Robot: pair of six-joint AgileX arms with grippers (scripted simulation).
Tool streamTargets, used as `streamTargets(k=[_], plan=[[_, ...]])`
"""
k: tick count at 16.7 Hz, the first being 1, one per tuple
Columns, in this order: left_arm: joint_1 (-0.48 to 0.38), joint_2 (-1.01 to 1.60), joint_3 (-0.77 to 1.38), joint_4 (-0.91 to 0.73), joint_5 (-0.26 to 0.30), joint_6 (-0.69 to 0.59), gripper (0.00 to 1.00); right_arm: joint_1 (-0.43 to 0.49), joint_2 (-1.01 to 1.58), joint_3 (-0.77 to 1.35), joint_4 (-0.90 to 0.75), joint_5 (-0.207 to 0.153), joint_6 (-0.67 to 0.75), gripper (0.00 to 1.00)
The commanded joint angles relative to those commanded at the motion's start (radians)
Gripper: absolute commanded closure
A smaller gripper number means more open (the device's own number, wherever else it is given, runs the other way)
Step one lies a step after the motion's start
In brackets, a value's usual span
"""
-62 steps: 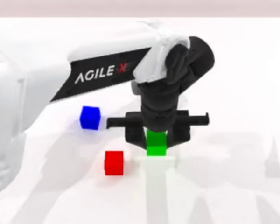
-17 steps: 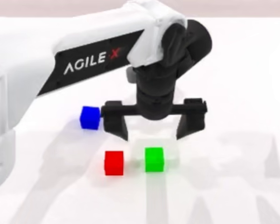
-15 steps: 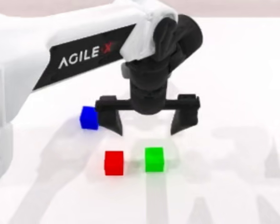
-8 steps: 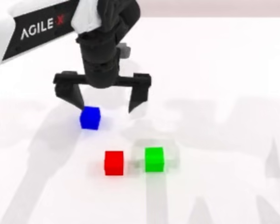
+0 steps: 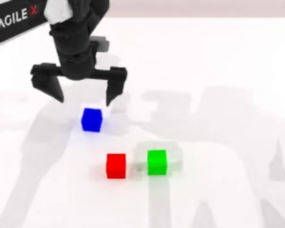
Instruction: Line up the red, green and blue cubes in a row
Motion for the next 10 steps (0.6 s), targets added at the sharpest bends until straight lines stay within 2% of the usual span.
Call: streamTargets(k=[4,10], plan=[[-0.002,0.009,-0.034,0.039,0.000,-0.002,0.00,0.000,0.000,0.000,0.000,0.000,0.000,0.00],[0.001,0.089,-0.182,0.276,0.001,0.002,0.00,0.000,0.000,0.000,0.000,0.000,0.000,0.00]])
